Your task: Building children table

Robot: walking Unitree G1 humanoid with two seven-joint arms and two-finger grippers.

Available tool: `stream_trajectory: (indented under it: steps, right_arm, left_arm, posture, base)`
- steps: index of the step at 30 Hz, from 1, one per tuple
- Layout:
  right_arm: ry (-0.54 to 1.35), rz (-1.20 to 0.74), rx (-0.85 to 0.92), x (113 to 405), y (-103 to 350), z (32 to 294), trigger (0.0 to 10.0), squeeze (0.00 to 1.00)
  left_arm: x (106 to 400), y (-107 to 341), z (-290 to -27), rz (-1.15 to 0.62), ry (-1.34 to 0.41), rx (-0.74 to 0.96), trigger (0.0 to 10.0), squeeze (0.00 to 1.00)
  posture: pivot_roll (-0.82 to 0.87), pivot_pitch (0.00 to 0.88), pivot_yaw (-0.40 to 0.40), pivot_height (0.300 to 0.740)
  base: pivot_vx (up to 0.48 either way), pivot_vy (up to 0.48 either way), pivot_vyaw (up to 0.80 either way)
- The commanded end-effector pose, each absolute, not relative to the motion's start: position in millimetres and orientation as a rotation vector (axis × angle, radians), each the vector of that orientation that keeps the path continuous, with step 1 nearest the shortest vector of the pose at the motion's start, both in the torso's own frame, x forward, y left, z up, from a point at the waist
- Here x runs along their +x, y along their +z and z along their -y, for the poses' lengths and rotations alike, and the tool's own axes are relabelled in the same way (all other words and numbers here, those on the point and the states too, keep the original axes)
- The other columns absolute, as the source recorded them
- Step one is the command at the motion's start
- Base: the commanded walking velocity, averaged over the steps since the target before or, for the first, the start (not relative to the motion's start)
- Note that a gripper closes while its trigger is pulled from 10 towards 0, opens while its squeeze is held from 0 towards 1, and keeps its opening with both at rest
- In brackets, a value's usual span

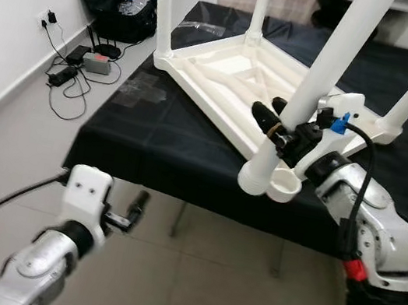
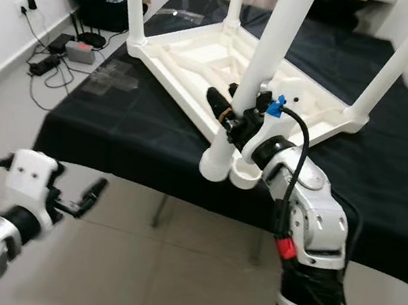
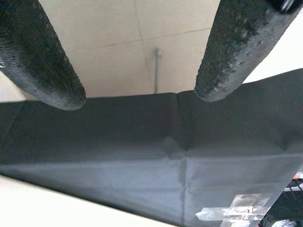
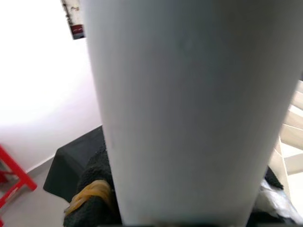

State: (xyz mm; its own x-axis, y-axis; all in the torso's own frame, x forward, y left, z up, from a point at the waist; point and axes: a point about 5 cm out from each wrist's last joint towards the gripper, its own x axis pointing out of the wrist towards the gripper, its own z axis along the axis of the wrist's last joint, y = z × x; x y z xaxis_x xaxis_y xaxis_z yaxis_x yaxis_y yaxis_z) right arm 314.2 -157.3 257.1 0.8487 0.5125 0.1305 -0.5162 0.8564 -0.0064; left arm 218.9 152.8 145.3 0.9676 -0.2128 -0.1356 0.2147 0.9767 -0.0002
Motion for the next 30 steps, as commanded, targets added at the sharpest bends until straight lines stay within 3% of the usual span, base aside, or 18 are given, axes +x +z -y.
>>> stream_trajectory:
  steps: [1, 12, 17, 21, 24, 29, 30]
  right_arm:
    - [0.518, 0.126, 0.030, 315, 257, 160, 10.0, 0.00]
    - [0.427, 0.134, 0.058, 323, 259, 163, 10.0, 0.00]
    - [0.481, 0.178, 0.114, 326, 266, 151, 10.0, 0.00]
    - [0.557, 0.235, 0.112, 334, 277, 134, 10.0, 0.00]
    - [0.573, 0.310, 0.059, 355, 279, 126, 10.0, 0.00]
    - [0.603, 0.304, 0.037, 363, 281, 129, 10.0, 0.00]
    - [0.719, 0.317, 0.000, 365, 294, 131, 10.0, 0.00]
  left_arm:
    - [217, 145, -154, -0.135, -0.216, 0.044, 10.0, 0.00]
    - [225, 150, -156, -0.088, -0.193, 0.110, 10.0, 0.00]
    - [227, 152, -152, -0.068, -0.213, 0.128, 10.0, 0.00]
    - [227, 156, -140, -0.042, -0.311, 0.139, 10.0, 0.00]
    - [219, 160, -118, -0.011, -0.545, 0.175, 10.0, 0.00]
    - [216, 164, -114, 0.002, -0.595, 0.141, 10.0, 0.00]
    - [212, 169, -117, 0.026, -0.602, 0.094, 10.0, 0.00]
  posture:
    - [-0.06, 0.105, -0.002, 0.740]
    - [-0.06, 0.100, -0.005, 0.740]
    - [-0.06, 0.101, -0.005, 0.740]
    - [-0.04, 0.131, -0.012, 0.740]
    - [-0.01, 0.164, -0.023, 0.740]
    - [0.00, 0.188, -0.026, 0.740]
    - [0.01, 0.228, -0.024, 0.740]
  base:
    - [0.000, 0.000, -0.63]
    - [0.000, 0.000, -0.80]
    - [0.000, 0.000, -0.80]
    - [0.000, 0.000, 0.00]
    - [0.000, 0.000, 0.00]
    - [0.000, 0.000, 0.00]
    - [0.000, 0.000, 0.00]
